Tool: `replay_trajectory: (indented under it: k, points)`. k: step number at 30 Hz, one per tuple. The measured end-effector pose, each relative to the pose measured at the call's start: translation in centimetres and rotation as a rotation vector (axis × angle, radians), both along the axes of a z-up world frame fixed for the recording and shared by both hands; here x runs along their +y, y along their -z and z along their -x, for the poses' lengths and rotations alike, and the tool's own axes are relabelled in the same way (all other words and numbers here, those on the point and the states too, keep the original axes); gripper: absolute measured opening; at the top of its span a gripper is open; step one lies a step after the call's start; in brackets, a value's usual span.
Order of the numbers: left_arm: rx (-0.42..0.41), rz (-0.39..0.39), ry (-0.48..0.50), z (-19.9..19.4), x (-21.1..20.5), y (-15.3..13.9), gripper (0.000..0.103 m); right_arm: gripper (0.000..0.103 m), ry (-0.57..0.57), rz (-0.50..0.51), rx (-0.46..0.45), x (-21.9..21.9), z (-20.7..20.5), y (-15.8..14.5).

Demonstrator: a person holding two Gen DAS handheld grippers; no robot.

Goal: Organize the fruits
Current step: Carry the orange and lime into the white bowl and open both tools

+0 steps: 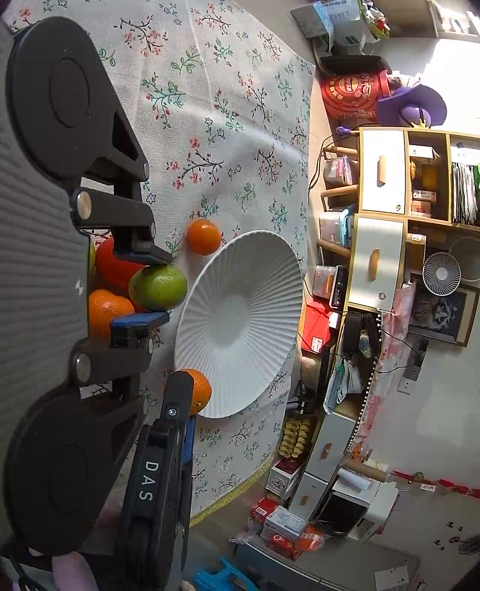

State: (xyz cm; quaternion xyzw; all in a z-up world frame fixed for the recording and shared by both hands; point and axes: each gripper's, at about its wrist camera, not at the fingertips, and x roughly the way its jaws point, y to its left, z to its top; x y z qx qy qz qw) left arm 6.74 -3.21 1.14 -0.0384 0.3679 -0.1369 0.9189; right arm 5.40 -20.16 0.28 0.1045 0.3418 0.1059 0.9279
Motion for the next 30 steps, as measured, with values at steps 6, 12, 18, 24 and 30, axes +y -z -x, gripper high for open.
replay_trajectory:
  k: [6,12,18,24,30]
  points:
    - [-0.009,-0.038,0.01,-3.0,-1.6,0.5,0.022,0.032,0.004,-0.003,-0.002,-0.9,-2.0,0.1]
    - [-0.046,-0.041,0.048,-5.6,-2.8,1.1,0.022,0.032,0.008,0.05,-0.006,-1.6,-3.1,0.6]
    - [-0.046,-0.085,0.097,-7.5,-4.2,2.0,0.022,0.032,0.002,0.104,-0.003,-2.0,-3.6,1.0]
    - [-0.024,-0.124,0.105,-8.6,-4.4,2.8,0.022,0.032,-0.012,0.144,-0.006,-2.1,-3.9,1.0]
    - [-0.02,-0.131,0.11,-9.0,-4.6,2.8,0.022,0.032,-0.03,0.163,-0.009,-2.1,-4.2,0.9]
